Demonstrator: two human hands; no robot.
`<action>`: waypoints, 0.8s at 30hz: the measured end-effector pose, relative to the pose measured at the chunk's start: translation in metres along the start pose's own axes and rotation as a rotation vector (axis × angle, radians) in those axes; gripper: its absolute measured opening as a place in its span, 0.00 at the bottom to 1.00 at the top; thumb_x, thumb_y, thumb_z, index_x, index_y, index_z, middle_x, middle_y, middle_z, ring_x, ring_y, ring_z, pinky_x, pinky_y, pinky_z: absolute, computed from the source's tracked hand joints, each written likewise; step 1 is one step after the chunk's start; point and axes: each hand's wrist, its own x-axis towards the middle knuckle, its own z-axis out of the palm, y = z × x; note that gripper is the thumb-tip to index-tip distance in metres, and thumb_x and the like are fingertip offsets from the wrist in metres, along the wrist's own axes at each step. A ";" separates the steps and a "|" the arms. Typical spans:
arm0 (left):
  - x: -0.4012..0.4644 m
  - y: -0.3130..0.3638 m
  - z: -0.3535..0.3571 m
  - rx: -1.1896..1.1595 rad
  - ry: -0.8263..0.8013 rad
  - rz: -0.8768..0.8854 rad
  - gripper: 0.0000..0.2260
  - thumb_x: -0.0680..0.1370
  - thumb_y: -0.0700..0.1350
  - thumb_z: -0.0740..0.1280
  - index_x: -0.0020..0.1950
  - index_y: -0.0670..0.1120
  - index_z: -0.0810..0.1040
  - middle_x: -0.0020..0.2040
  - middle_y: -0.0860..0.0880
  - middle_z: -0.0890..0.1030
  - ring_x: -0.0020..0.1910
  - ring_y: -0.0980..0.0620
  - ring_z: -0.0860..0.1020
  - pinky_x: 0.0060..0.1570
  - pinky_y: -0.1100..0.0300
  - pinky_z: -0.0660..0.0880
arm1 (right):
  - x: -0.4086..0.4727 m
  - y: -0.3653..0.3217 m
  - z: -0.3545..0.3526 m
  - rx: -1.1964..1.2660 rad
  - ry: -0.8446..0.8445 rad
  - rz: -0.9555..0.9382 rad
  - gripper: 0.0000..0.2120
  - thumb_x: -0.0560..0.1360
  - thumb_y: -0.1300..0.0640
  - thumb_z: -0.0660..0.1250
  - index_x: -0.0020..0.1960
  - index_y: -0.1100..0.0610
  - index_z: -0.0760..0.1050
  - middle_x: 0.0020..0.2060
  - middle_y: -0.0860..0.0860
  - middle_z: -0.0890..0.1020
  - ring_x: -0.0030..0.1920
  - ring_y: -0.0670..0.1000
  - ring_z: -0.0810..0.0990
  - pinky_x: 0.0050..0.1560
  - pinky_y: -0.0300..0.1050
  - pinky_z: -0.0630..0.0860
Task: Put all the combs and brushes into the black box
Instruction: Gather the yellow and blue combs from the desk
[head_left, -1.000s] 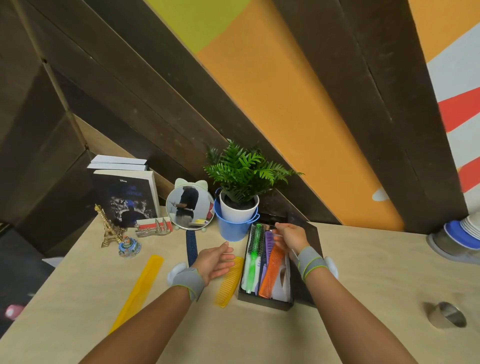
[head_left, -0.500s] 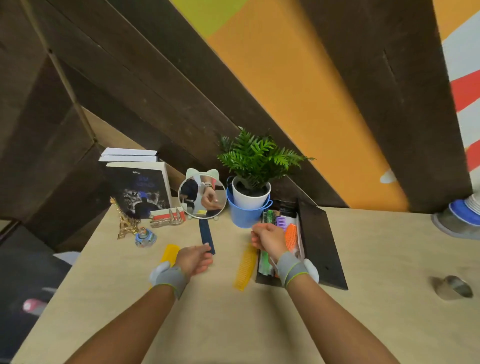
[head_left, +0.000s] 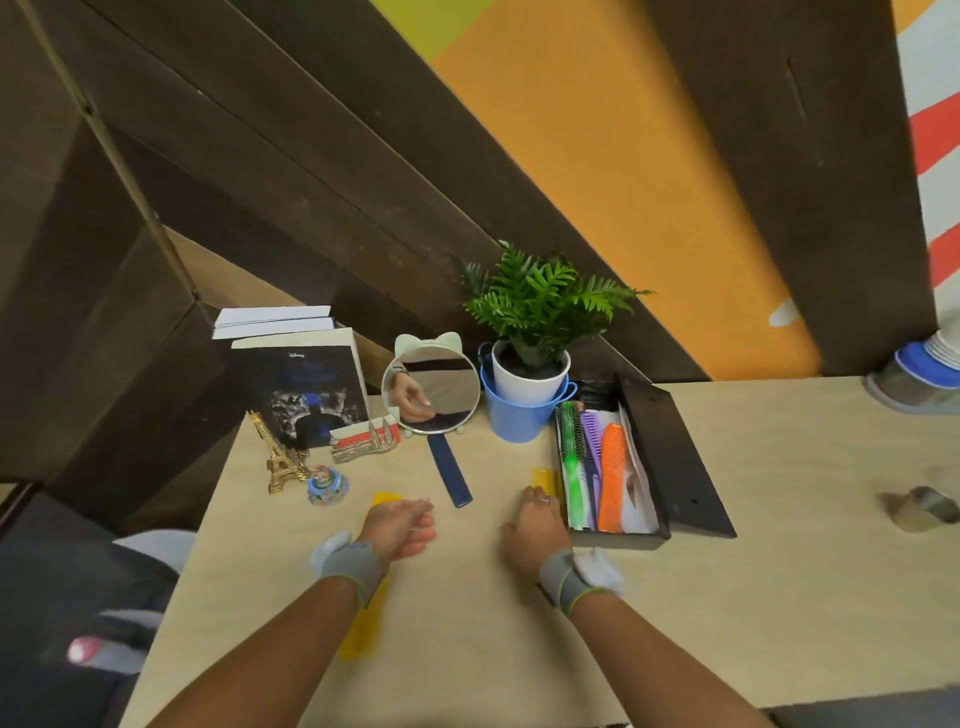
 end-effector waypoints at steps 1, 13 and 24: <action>0.000 -0.001 -0.002 0.009 -0.015 -0.004 0.09 0.78 0.44 0.64 0.38 0.46 0.73 0.35 0.48 0.74 0.16 0.62 0.75 0.19 0.72 0.68 | -0.001 -0.002 0.003 -0.021 0.004 0.016 0.25 0.79 0.54 0.54 0.72 0.67 0.59 0.71 0.61 0.66 0.72 0.55 0.63 0.73 0.48 0.56; 0.013 0.001 -0.030 0.066 -0.162 -0.022 0.04 0.77 0.45 0.66 0.44 0.45 0.76 0.38 0.48 0.77 0.25 0.57 0.80 0.28 0.66 0.74 | -0.022 -0.024 0.023 0.182 0.179 0.226 0.23 0.74 0.54 0.60 0.67 0.60 0.65 0.62 0.57 0.73 0.64 0.57 0.70 0.63 0.48 0.69; 0.020 0.009 -0.047 0.032 -0.216 -0.030 0.05 0.77 0.44 0.66 0.49 0.43 0.76 0.40 0.47 0.77 0.37 0.52 0.77 0.38 0.63 0.73 | -0.010 -0.032 0.012 0.300 0.133 0.452 0.20 0.73 0.62 0.65 0.63 0.62 0.67 0.61 0.61 0.75 0.64 0.61 0.73 0.62 0.49 0.72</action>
